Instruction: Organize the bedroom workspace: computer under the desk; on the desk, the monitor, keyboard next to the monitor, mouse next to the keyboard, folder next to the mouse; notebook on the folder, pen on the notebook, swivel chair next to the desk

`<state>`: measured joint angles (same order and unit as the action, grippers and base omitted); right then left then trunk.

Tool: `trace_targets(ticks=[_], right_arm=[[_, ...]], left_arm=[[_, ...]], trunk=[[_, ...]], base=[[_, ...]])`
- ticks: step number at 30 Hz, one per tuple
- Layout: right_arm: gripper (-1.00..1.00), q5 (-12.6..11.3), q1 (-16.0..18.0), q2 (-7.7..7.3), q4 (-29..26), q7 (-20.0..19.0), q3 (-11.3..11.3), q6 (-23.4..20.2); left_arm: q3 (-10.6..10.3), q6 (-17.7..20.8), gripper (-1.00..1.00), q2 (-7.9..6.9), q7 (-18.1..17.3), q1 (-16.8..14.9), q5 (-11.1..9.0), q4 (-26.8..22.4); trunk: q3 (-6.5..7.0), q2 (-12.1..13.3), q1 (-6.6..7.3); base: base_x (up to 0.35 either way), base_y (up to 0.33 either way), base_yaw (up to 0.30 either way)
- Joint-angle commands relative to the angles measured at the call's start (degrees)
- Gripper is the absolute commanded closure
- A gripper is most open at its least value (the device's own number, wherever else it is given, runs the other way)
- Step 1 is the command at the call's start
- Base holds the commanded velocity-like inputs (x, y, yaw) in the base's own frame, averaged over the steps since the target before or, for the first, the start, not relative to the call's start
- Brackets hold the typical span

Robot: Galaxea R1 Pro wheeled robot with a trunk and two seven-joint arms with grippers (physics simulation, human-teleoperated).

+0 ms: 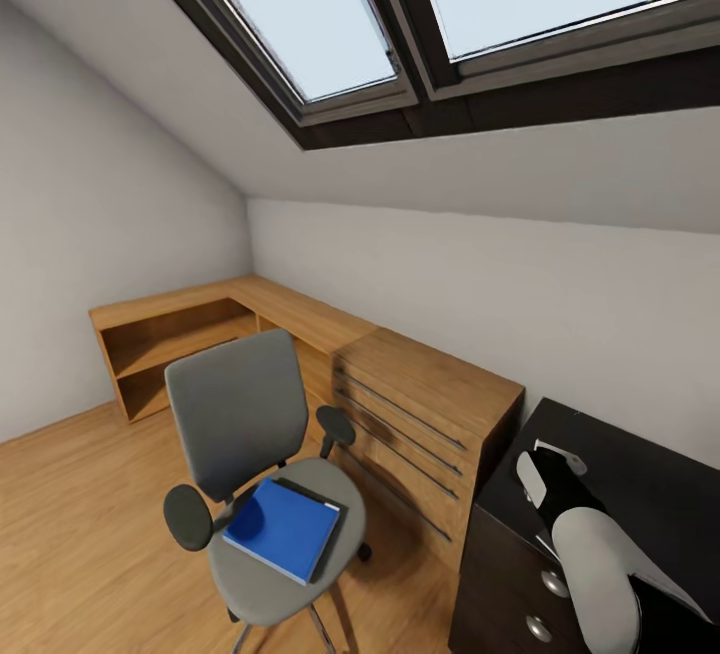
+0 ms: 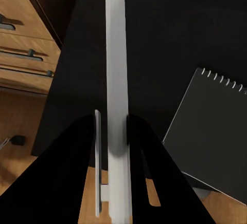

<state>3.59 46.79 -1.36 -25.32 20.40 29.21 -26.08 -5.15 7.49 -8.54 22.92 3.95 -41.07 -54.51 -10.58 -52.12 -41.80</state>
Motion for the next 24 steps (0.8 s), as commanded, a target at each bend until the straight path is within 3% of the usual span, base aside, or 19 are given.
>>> trace_targets(ticks=[1, 24], right_arm=[[1.0, 0.3, 0.1, 0.04, -0.1, 0.0, 0.2, -0.4], [1.0, 0.2, 0.1, 1.26, -0.1, -0.4, 0.3, -0.1]], left_arm=[[-0.2, 0.2, -1.0, -0.07, 0.5, 0.0, -0.3, -0.2], [-0.2, 0.2, -1.0, -0.07, 0.5, 0.0, -0.3, -0.2]], trunk=[[-0.26, -0.5, -0.24], [-4.39, -9.7, -5.29]], base=[[0.0, 0.0, 0.0], [0.0, 0.0, 0.0]])
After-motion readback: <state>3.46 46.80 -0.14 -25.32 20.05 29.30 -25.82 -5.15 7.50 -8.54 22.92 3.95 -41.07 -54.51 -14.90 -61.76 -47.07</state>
